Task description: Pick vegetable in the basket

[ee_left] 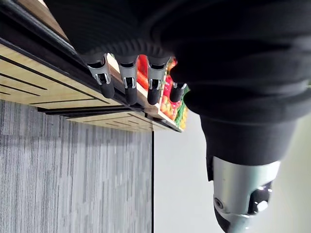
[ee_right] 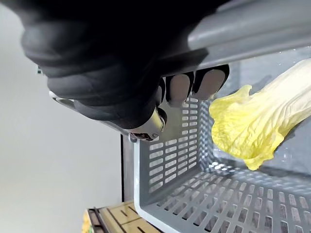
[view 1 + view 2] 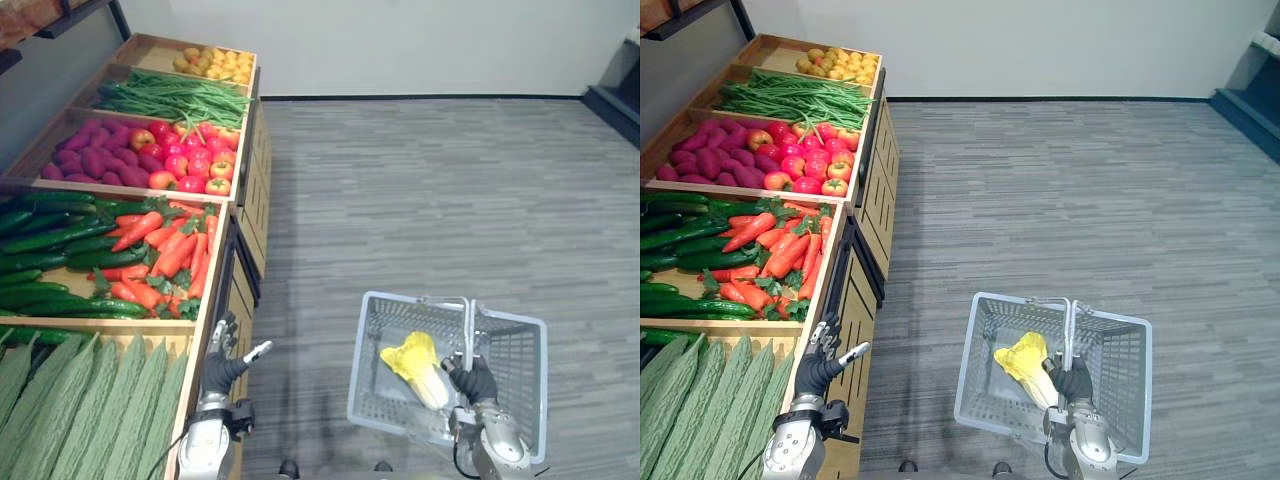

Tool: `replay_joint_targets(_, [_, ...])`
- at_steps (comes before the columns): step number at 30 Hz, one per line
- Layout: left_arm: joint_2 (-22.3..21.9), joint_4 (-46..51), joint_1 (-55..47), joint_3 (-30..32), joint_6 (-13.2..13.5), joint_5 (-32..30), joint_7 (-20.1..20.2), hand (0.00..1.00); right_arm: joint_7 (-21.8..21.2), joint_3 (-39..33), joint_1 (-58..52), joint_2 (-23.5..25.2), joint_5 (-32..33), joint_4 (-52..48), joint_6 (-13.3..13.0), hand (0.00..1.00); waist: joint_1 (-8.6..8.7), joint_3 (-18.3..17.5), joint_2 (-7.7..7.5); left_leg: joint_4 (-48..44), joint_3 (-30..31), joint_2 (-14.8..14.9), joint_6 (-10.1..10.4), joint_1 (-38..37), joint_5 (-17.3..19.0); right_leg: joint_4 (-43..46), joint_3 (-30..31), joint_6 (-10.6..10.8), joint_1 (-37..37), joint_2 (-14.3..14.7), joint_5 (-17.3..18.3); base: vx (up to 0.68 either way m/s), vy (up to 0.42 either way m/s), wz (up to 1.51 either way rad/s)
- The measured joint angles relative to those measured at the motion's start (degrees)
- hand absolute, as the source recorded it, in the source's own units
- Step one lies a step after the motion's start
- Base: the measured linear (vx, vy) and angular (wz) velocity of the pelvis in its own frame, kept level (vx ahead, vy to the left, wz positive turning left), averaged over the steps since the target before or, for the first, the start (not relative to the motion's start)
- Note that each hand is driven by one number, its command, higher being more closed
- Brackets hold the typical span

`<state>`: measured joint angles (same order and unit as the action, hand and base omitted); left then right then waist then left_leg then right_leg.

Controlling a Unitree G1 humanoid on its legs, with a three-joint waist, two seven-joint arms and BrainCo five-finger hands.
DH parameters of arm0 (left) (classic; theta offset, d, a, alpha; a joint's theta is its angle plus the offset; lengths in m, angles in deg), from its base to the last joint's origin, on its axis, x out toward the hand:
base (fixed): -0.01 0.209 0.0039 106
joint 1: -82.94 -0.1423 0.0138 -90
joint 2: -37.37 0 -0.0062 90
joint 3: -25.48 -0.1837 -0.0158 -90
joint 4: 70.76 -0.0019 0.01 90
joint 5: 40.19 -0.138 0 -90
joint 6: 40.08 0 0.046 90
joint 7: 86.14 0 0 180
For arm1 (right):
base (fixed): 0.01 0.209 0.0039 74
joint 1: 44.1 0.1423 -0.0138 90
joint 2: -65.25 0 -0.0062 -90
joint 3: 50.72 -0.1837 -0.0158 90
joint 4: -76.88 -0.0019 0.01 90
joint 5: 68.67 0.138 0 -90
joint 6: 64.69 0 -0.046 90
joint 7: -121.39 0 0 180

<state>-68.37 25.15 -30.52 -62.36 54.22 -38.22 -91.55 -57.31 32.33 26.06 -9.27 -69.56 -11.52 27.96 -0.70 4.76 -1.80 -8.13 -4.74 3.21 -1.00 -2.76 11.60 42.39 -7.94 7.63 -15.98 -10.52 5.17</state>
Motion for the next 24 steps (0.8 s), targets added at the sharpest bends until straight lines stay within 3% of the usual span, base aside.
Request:
replay_joint_targets(1, [0.23, 0.02, 0.36, -0.05, -0.01, -0.42, -0.54, 0.00, 0.04, -0.16, -0.14, 0.04, -0.20, -0.09, 0.01, 1.00, 0.51, -0.03, 0.00, -1.56, 0.68, 1.02, -0.49, -0.83, 2.27, 0.94, -0.07, -1.98, -2.25, 0.30, 3.77, 0.26, -0.019, 0.22])
replay_joint_targets(5, [0.75, -1.71, 4.95, -0.16, 0.05, -0.60, -1.53, 0.00, 0.68, -1.83, 1.12, -0.16, -0.25, -0.86, -0.11, 1.00, 0.76, 0.28, 0.60, -3.35, 3.75, 2.73, 0.80, -1.71, 5.66, -13.23, 1.41, -2.93, -7.31, 2.61, 3.44, 0.40, -0.104, 0.41])
replay_joint_targets(7, [0.73, -2.20, 6.63, -0.14, 0.13, -2.22, -2.55, 0.00, 1.41, -2.62, 1.72, -1.16, -0.88, -0.88, -0.10, 1.00, 1.98, 0.30, 0.25, -4.22, 6.48, 3.64, 4.32, -3.34, 7.93, -27.91, 6.75, -3.36, -5.65, 5.46, -2.97, 0.55, -0.287, 0.84])
replay_joint_targets(8, [0.53, -2.90, 6.81, -0.18, 0.20, -2.82, -2.57, 0.00, 1.72, -2.57, 1.51, -1.95, -1.16, -0.69, -0.03, 1.00, 2.80, 0.88, 1.19, -5.35, 8.05, 4.74, 5.36, -5.08, 9.46, -26.20, 7.79, -2.68, -4.33, 6.36, -8.35, 0.53, -0.299, 0.70])
replay_joint_targets(9, [-0.46, -3.26, 6.87, -0.29, 0.08, -2.83, -2.55, 0.00, 1.84, -2.55, 1.69, -2.57, -1.56, -0.72, 0.04, 1.00, 2.84, 0.87, 2.88, -6.54, 8.58, 6.19, 5.58, -5.18, 9.63, -24.20, 6.23, -3.57, -4.20, 7.26, -6.33, 0.52, -0.283, 0.49])
replay_joint_targets(11, [-2.59, -2.07, 6.59, -0.42, 0.22, -2.75, -2.71, 0.00, 2.10, -1.46, 2.19, -3.08, -2.01, -1.73, 0.04, 1.00, 1.88, 0.74, 3.74, -14.36, 9.50, 7.16, 6.38, -3.09, 6.17, -19.26, 4.77, -5.42, -3.85, 8.19, -1.76, 0.49, -0.268, 0.19])
replay_joint_targets(12, [-3.66, -1.36, 6.86, -1.28, 0.48, -2.62, -3.14, 0.00, 2.09, -0.85, 2.10, -3.35, -2.03, -3.12, 0.04, 1.00, 1.22, 0.73, 4.23, -25.11, 9.75, 8.26, 6.46, 1.29, 1.85, -19.49, 3.15, -6.68, -1.09, 8.83, 0.25, 0.49, -0.300, 0.29])
replay_joint_targets(13, [-3.65, -1.24, 7.01, -1.80, 0.57, -2.62, -3.27, 0.00, 2.11, -0.78, 2.06, -3.44, -2.04, -3.65, 0.04, 1.00, 1.09, 0.78, 4.49, -30.31, 9.60, 9.08, 6.34, 3.67, -1.19, -20.56, 2.26, -7.22, 0.80, 9.28, 0.70, 0.58, -0.339, 0.44])
replay_joint_targets(14, [-3.64, -0.96, 7.15, -2.24, 0.60, -2.62, -3.36, 0.00, 2.32, -0.14, 2.07, -3.40, -2.00, -4.42, 0.03, 1.00, 0.64, 0.83, 4.54, -39.48, 8.12, 11.20, 6.47, 7.29, -3.01, -23.48, 1.20, -7.99, 4.85, 10.01, 1.17, 0.46, -0.240, 0.38])
replay_joint_targets(15, [-3.60, -0.62, 7.26, -2.50, 0.65, -2.47, -3.50, 0.00, 2.74, -0.11, 1.96, -3.41, -1.86, -5.51, -0.01, 1.00, -0.05, 0.94, 4.57, -46.03, 4.25, 13.16, 6.10, 10.14, -2.46, -26.71, 0.35, -8.51, 9.22, 10.56, 1.41, 0.44, -0.215, 0.35])
replay_joint_targets(17, [-3.62, 0.01, 7.28, -2.66, 0.67, -2.26, -3.56, 0.00, 3.82, -0.20, 2.34, -3.48, -1.83, -6.77, -0.38, 1.00, -0.23, 1.30, 4.15, -49.62, -2.21, 14.69, 4.22, 14.33, -1.11, -31.09, -1.28, -8.66, 15.19, 10.22, 1.50, 0.40, -0.131, 0.41])
replay_joint_targets(20, [-3.63, 0.61, 7.45, -2.59, 1.04, -2.05, -3.99, 0.00, 4.11, -1.78, 3.35, -3.96, -1.32, -6.77, -1.58, 1.00, -1.03, 1.39, 4.87, -41.78, -9.23, 14.61, 3.95, 17.77, 0.32, -34.12, -3.46, -8.49, 19.17, 9.42, 1.60, 0.28, -0.002, 0.42])
replay_joint_targets(21, [-3.65, 0.64, 7.94, -2.68, 1.12, -2.07, -4.50, 0.00, 4.46, -2.84, 3.09, -4.31, -0.77, -6.63, -1.85, 1.00, -1.01, 1.41, 5.09, -33.63, -14.25, 14.39, 3.65, 18.54, -1.40, -34.39, -5.59, -7.63, 20.54, 9.06, 2.13, 0.25, 0.076, 0.94])
replay_joint_targets(22, [-3.26, 0.82, 8.43, -2.66, 1.19, -2.10, -4.78, 0.00, 4.95, -4.23, 2.33, -4.05, -0.63, -5.89, -2.18, 1.00, -0.71, 1.18, 5.15, -27.68, -20.82, 14.14, 1.21, 18.23, -3.37, -34.08, -7.89, -5.91, 21.86, 9.18, 3.54, 0.26, 0.074, 1.20])
replay_joint_targets(23, [-2.73, 0.81, 8.58, -2.62, 1.21, -2.11, -4.85, 0.00, 5.03, -4.82, 2.36, -3.85, -0.53, -4.77, -2.25, 1.00, 0.10, 0.87, 4.55, -25.91, -22.25, 13.46, 0.95, 17.53, -3.20, -33.83, -8.83, -5.61, 22.30, 8.29, 4.28, 0.27, 0.096, 1.59])
replay_joint_targets(24, [-1.95, 0.83, 10.03, -2.80, 1.24, -2.16, -5.01, 0.00, 5.21, -6.34, 2.60, -3.80, -0.20, -2.60, -2.28, 1.00, 0.84, 0.85, 3.17, -22.10, -25.71, 11.55, -1.38, 16.45, -2.89, -33.35, -10.48, -5.32, 22.18, 6.73, 4.68, 0.30, 0.137, 1.58])
